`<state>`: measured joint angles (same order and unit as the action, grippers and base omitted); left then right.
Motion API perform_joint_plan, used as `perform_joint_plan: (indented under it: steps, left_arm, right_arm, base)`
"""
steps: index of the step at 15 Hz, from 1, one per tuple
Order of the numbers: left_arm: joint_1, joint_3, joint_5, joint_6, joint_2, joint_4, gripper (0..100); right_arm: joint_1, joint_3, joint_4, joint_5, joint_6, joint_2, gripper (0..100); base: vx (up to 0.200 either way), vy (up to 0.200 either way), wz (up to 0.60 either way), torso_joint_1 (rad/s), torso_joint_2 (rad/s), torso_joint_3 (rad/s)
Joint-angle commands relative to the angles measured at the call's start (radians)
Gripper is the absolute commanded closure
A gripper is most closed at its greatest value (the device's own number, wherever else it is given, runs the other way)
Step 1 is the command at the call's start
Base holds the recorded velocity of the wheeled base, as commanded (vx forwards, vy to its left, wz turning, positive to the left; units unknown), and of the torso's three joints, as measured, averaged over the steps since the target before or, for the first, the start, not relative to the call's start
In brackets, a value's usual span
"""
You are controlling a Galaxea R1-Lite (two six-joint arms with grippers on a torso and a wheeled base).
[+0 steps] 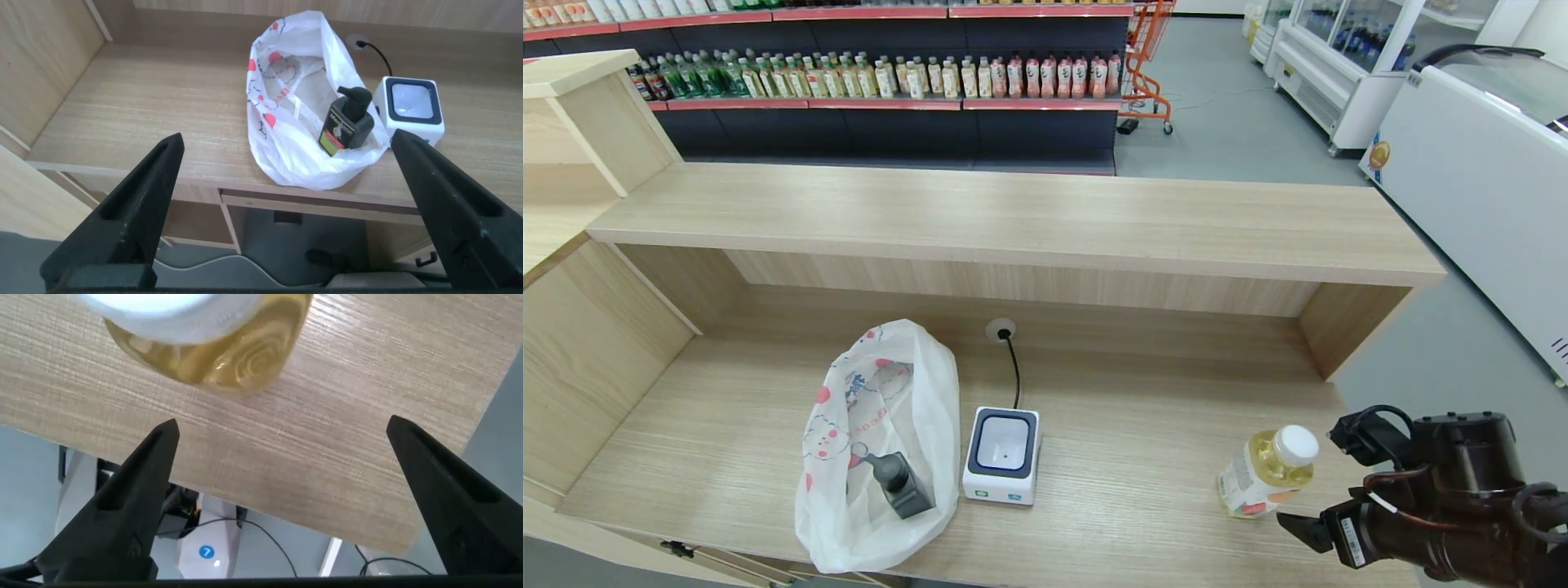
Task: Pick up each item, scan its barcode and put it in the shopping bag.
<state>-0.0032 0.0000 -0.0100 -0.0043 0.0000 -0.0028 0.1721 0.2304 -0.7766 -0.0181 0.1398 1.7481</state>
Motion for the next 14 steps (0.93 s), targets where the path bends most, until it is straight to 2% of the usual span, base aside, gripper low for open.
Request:
perform_joint_plan:
  steps: [1, 14]
  left_arm:
    - [0.0, 0.0, -0.001, 0.0, 0.002, 0.0, 0]
    - [0.0, 0.0, -0.001, 0.0, 0.0, 0.0, 0]
  right_arm:
    - [0.003, 0.003, -0.035, -0.02, 0.0, 0.057, 0]
    - [0.073, 0.015, -0.343, -0.059, -0.005, 0.268, 0]
  base:
    - [0.0, 0.0, 0.0, 0.0, 0.0, 0.0]
    - [0.0, 0.0, 0.0, 0.0, 0.0, 0.0]
